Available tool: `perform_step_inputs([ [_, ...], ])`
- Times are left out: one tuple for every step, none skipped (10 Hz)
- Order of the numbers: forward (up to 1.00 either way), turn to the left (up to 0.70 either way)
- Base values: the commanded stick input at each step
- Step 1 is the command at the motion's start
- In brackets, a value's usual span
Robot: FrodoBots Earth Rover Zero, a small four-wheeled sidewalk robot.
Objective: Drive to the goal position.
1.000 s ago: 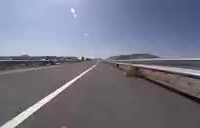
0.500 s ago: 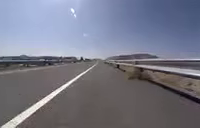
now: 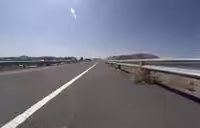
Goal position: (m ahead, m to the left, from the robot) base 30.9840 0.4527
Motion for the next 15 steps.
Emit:
perform_step_inputs([
  [1.00,0.00],
  [1.00,0.00],
  [1.00,0.00],
  [1.00,0.00],
  [1.00,0.00],
  [1.00,0.00],
  [1.00,0.00],
  [1.00,0.00],
  [1.00,0.00],
  [1.00,0.00],
  [1.00,0.00],
  [1.00,0.00],
  [1.00,0.00],
  [1.00,0.00],
  [1.00,0.00],
])
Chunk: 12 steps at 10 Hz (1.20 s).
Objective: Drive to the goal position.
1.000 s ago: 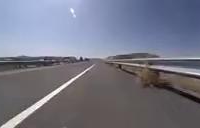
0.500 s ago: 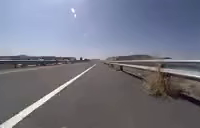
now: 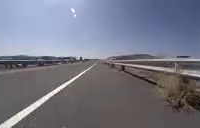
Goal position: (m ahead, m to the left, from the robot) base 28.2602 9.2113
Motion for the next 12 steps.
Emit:
perform_step_inputs([
  [1.00,0.00],
  [1.00,0.00],
  [1.00,0.00],
  [1.00,0.00],
  [1.00,0.00],
  [1.00,0.00],
  [1.00,0.00],
  [1.00,0.00],
  [1.00,0.00],
  [1.00,0.00],
  [1.00,0.00],
  [1.00,0.00],
])
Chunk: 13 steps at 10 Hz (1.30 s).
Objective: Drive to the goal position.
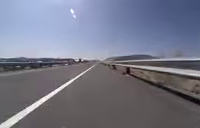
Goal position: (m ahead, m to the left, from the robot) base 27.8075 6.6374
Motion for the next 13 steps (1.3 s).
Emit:
perform_step_inputs([
  [1.00,0.00],
  [1.00,0.00],
  [1.00,0.00],
  [1.00,0.00],
  [1.00,0.00],
  [1.00,0.00],
  [1.00,0.00],
  [1.00,0.00],
  [1.00,0.00],
  [1.00,0.00],
  [1.00,0.00],
  [1.00,0.00],
  [1.00,0.00],
])
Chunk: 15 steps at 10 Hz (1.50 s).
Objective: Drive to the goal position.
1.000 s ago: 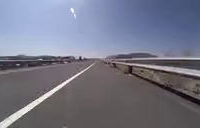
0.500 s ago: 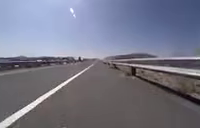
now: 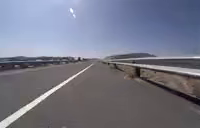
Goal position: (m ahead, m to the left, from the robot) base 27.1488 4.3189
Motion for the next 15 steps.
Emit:
perform_step_inputs([
  [1.00,0.00],
  [1.00,0.00],
  [1.00,0.00],
  [1.00,0.00],
  [1.00,0.00],
  [1.00,0.00],
  [1.00,0.00],
  [1.00,0.00],
  [1.00,0.00],
  [1.00,0.00],
  [1.00,0.00],
  [1.00,0.25],
  [1.00,0.13],
  [1.00,0.01],
  [1.00,0.00],
])
